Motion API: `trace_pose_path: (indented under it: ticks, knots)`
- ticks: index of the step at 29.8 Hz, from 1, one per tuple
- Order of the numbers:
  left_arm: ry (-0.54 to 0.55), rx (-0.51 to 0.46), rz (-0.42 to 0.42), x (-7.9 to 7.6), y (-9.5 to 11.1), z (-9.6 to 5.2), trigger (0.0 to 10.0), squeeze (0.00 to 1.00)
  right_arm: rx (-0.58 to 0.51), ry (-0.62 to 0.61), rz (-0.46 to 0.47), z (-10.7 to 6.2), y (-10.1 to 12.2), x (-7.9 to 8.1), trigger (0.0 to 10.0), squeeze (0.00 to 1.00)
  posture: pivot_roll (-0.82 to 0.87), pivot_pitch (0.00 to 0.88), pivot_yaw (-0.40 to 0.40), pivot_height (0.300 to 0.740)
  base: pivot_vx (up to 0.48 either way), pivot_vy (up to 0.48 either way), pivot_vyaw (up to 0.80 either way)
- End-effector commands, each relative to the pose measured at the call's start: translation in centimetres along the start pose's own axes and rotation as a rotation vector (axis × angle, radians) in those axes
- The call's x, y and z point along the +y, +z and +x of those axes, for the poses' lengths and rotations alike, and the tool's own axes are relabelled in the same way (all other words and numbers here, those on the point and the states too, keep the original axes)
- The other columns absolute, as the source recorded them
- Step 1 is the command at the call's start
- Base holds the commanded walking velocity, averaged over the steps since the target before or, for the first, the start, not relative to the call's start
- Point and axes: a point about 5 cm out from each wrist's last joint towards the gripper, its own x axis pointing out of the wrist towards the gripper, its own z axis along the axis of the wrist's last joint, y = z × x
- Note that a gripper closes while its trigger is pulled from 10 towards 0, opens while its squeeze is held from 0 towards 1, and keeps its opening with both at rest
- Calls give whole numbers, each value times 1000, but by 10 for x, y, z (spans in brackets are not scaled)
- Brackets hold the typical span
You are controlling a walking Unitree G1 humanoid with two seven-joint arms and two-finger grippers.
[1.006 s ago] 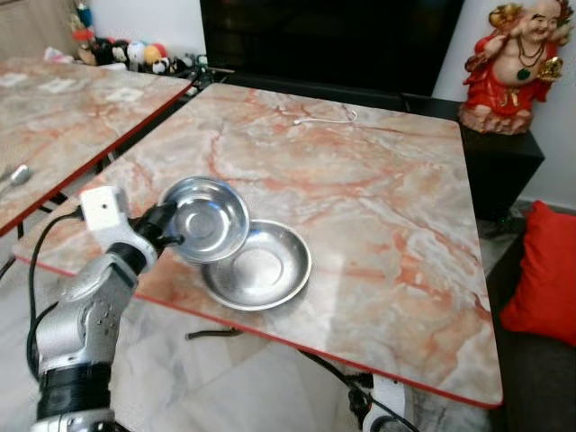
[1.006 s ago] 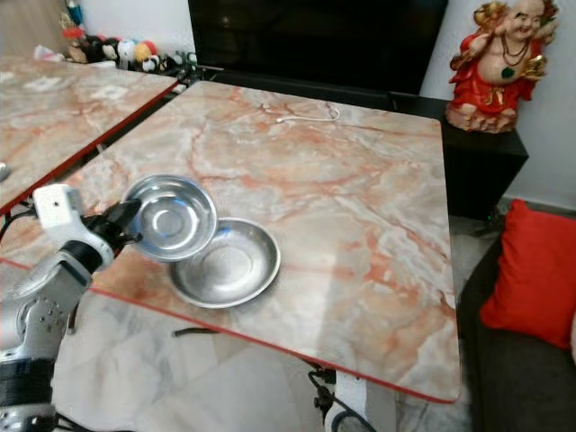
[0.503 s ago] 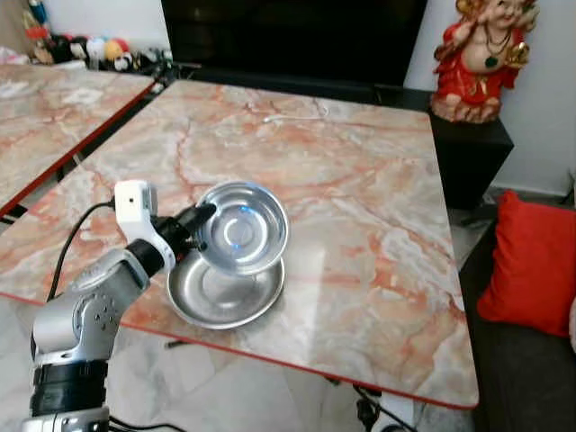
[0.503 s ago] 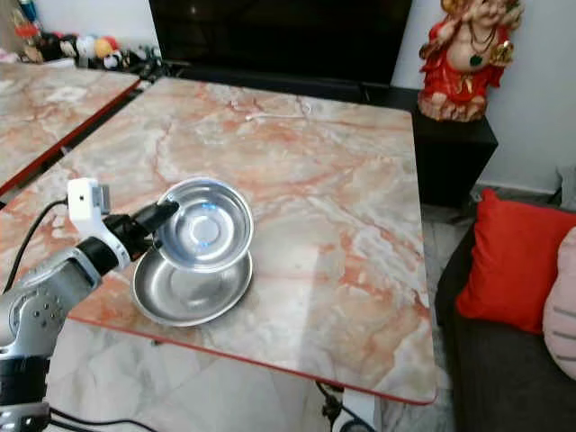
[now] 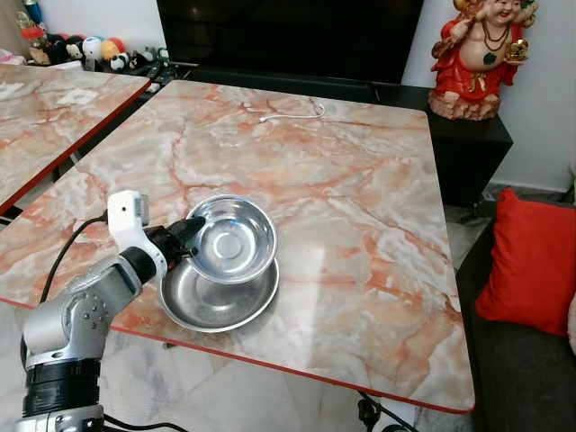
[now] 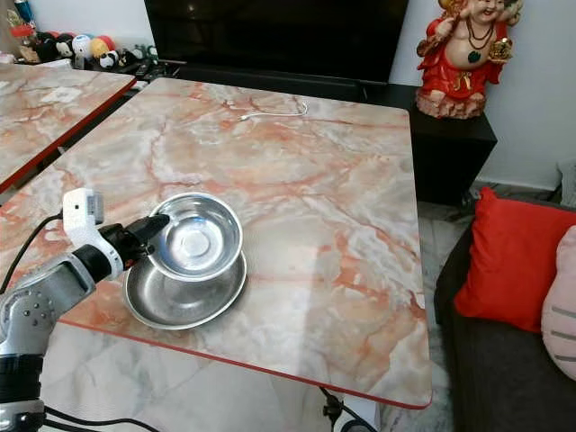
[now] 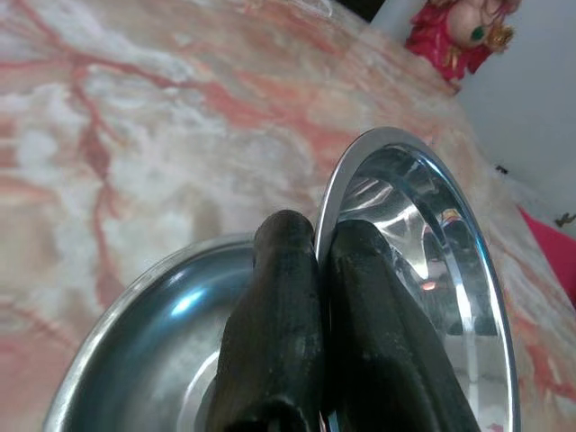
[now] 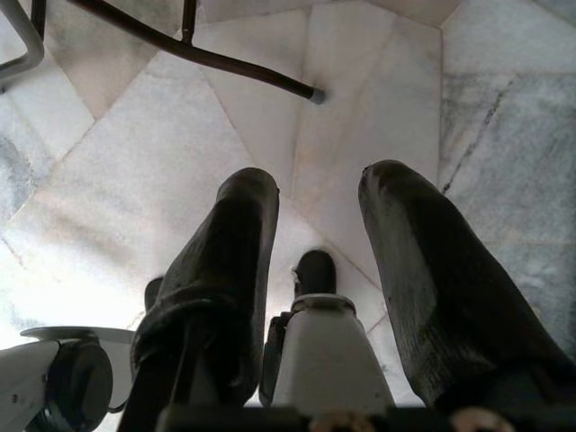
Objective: Setting the table
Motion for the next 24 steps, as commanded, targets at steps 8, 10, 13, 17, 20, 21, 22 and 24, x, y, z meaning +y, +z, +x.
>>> trace_pose_path:
  ticks: [8, 10, 13, 17, 20, 21, 22, 24]
  knots:
    - [-32, 57, -17, 1, -6, -11, 10000, 0, 16, 0, -6, -1, -4, 0, 10000, 0, 143, 5, -32, 740, 0, 0, 0]
    - [-21, 61, -22, 2, -7, -11, 10000, 0, 16, 1, -7, -1, -4, 0, 10000, 0, 143, 5, -32, 740, 0, 0, 0]
    - [-21, 67, -26, 0, -10, -9, 10000, 0, 16, 1, -8, -1, -4, -1, 10000, 0, 142, 6, -34, 740, 0, 0, 0]
    - [-22, 76, -30, -2, -12, -7, 10000, 0, 15, 0, -8, -1, -4, -1, 10000, 0, 139, 10, -34, 740, 0, 0, 0]
    - [-12, 95, -32, -1, -16, -6, 10000, 0, 15, 0, -8, -1, -3, -1, 10000, 0, 139, 10, -34, 740, 0, 0, 0]
    - [-10, 98, -31, -1, -17, -6, 10000, 0, 15, 0, -8, -1, -3, -1, 10000, 0, 139, 10, -34, 740, 0, 0, 0]
    - [-4, 103, -20, -1, -18, -6, 10000, 0, 15, 0, -7, -1, -3, -1, 10000, 0, 138, 13, -32, 740, 0, 0, 0]
    - [10, 106, -16, 1, -18, -6, 10000, 0, 15, 0, -7, -1, -3, -1, 10000, 0, 138, 13, -32, 740, 0, 0, 0]
